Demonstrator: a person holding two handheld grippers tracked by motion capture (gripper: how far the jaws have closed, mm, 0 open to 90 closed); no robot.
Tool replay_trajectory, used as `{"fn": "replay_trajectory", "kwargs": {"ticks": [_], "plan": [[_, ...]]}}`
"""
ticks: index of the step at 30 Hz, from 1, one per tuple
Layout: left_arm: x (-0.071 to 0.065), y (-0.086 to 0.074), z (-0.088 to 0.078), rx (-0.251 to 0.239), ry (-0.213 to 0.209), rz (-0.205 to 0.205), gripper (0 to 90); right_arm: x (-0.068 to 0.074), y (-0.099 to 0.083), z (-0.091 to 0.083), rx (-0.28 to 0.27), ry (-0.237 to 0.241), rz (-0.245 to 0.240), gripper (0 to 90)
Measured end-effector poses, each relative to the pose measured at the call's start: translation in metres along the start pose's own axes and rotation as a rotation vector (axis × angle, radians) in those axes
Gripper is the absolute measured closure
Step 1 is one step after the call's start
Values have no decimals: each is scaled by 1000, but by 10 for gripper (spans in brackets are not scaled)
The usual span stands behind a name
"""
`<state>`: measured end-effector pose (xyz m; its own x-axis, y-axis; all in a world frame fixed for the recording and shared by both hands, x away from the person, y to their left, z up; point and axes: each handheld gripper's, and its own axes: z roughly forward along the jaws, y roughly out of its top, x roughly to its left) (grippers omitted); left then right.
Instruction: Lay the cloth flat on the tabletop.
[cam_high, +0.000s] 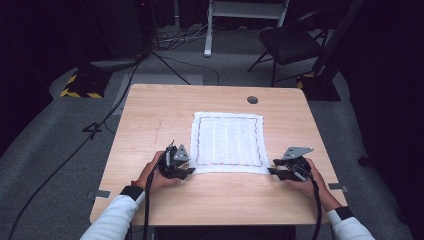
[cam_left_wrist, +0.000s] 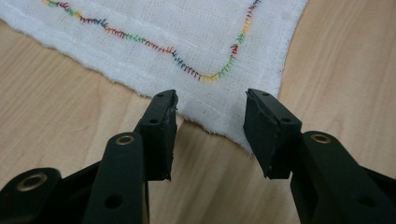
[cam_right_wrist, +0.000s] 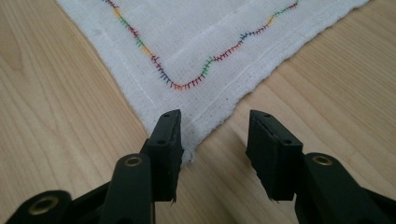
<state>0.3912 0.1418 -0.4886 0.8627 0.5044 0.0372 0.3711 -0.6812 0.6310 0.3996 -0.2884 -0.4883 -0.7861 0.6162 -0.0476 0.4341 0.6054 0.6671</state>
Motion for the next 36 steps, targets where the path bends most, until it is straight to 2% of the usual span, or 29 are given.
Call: {"fn": "replay_trajectory", "kwargs": {"ticks": [3, 6, 10, 12, 13, 15, 16, 17, 20, 22, 23, 27, 30, 32, 34, 35, 36], "plan": [[-5, 0, -1, 5, 5, -3, 536, 1, -4, -4, 1, 0, -2, 543], [-13, 0, -2, 12, 11, 11, 537, 2, -6, -6, 5, -2, 1, 536], [-22, -5, -6, 7, -14, 25, 514, 8, -13, -14, 9, -6, -15, 530], [-26, -7, -7, 7, -32, 16, 507, 8, -15, -15, 11, -3, -9, 523], [-29, -9, -8, 9, -28, 19, 430, 9, -18, -18, 14, 5, 3, 507], [-30, -9, -9, 7, -21, 21, 352, 12, -20, -20, 13, 12, 5, 496], [-29, -10, -10, 23, -25, 19, 352, 12, -20, -20, 13, 12, 5, 496], [-29, -11, -9, 33, -21, 13, 277, 13, -21, -22, 21, 6, 5, 483], [-23, -15, -18, -10, -1, -23, 243, 16, -24, -27, 19, -9, 13, 407], [-18, -16, -25, -59, -5, -49, 230, 16, -24, -29, -6, -7, 22, 399], [-12, -15, -31, -111, -3, -74, 222, 16, -23, -31, -19, -7, 22, 393], [-3, -15, -34, -114, 25, -79, 204, 17, -14, -33, -62, -7, 20, 362], [7, -16, -35, -133, 29, -110, 204, 21, -9, -32, -77, -1, 12, 353], [12, -14, -34, -130, 57, -112, 204, 28, 0, -26, -81, 2, -19, 348], [19, -11, -33, -135, 63, -124, 204, 31, 4, -24, -91, -5, -27, 356], [21, -9, -32, -133, 72, -128, 204, 38, 11, -21, -117, 1, -40, 378], [24, -8, -31, -136, 86, -128, 204, 38, 11, -21, -117, 1, -40, 378]]}}
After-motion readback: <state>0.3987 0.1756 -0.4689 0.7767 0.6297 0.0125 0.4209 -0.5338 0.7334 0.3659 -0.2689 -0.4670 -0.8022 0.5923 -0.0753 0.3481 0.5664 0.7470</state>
